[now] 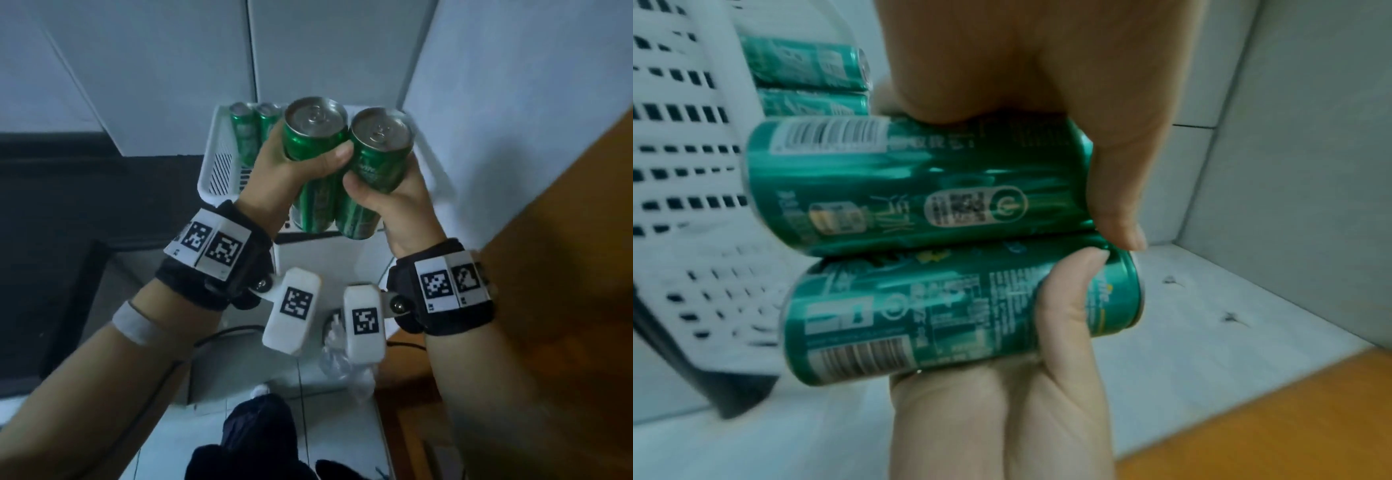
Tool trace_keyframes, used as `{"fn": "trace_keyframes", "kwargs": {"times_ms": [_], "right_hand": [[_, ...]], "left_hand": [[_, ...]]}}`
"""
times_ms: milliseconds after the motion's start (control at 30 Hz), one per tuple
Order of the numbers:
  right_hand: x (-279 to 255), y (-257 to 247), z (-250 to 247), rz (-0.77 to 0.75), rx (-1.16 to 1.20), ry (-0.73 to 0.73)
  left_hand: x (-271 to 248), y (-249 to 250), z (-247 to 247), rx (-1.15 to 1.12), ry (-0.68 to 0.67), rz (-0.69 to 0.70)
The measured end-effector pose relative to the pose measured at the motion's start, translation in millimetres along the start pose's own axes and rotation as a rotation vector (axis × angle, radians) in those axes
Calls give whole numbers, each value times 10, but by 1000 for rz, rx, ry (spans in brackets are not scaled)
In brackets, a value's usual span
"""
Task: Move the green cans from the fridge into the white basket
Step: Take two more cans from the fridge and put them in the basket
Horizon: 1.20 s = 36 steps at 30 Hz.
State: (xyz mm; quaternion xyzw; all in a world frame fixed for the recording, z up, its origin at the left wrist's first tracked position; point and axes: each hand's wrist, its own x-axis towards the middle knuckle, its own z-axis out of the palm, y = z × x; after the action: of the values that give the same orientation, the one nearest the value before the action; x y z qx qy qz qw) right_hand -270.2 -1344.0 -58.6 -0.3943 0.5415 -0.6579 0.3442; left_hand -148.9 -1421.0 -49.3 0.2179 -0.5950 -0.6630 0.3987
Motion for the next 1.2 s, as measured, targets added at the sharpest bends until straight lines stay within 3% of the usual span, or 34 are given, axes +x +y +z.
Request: {"fn": "trace_keyframes", "kwargs": {"times_ms": [200,400,533,667,833,933,1200], "right_hand": [[1167,380,482,104,-8,31],[1962,793,753,218,-66,10],[2367,1136,964,269,-348,-33],[2562,1427,1069,317,-631,-72],[2697,1599,1116,445,-616,-95],[2693,1634,1129,494,-555,-111],[2679,1617,1235,455,-546,-84]], "left_hand": [[1105,-73,-769,142,60,-103],[1707,-269,-1327,358,233,-131],[1924,-474,-1621,580,272,-197],[2086,-630,-1835,783,263,-251],[2258,-744,-1932,1053,144,-340],[2292,-799,-1962,1114,103,-380],[2243,-868,-2003,1130,108,-391]]}}
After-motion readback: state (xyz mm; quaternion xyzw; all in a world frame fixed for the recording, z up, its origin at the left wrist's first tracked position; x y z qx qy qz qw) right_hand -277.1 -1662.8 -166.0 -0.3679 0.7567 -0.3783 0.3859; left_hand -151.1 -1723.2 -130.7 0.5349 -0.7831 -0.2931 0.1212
